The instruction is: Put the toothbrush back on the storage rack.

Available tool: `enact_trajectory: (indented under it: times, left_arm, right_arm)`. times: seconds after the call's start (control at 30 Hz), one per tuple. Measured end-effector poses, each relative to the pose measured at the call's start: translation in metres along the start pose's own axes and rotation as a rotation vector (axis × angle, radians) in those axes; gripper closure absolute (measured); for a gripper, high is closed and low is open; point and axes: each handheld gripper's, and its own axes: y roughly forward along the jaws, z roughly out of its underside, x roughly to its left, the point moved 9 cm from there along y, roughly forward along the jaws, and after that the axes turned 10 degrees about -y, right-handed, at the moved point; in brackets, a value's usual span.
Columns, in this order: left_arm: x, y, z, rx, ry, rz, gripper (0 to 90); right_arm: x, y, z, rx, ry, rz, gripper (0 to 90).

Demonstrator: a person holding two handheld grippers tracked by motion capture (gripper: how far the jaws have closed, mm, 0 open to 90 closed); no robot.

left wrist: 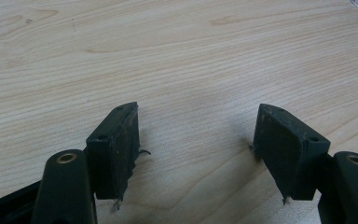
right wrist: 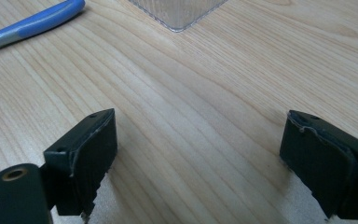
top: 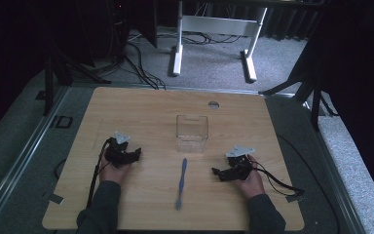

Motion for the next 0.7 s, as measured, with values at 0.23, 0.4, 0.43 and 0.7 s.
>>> enact_trajectory:
  times: [0.23,0.4,0.43,0.7]
  left_arm:
    - [-0.0001,0.0002,-0.0002,0.000,0.001,0.001,31.7]
    - [-0.0001,0.0002,-0.0002,0.000,0.001,0.000,31.8]
    - [-0.0001,0.0002,-0.0002,0.000,0.000,0.000,31.8]
    - [-0.0017,-0.0023,0.0001,0.013,-0.012,0.001,37.3]
  right_arm:
    - [0.0001,0.0000,0.0000,0.000,0.002,0.000,10.5]
    - [0.0000,0.0000,0.0000,0.000,0.002,0.001,10.6]
    - [0.0000,0.0000,0.0000,0.000,0.002,0.001,10.5]
    - [-0.0001,0.0001,-0.0002,-0.001,0.006,0.004,10.7]
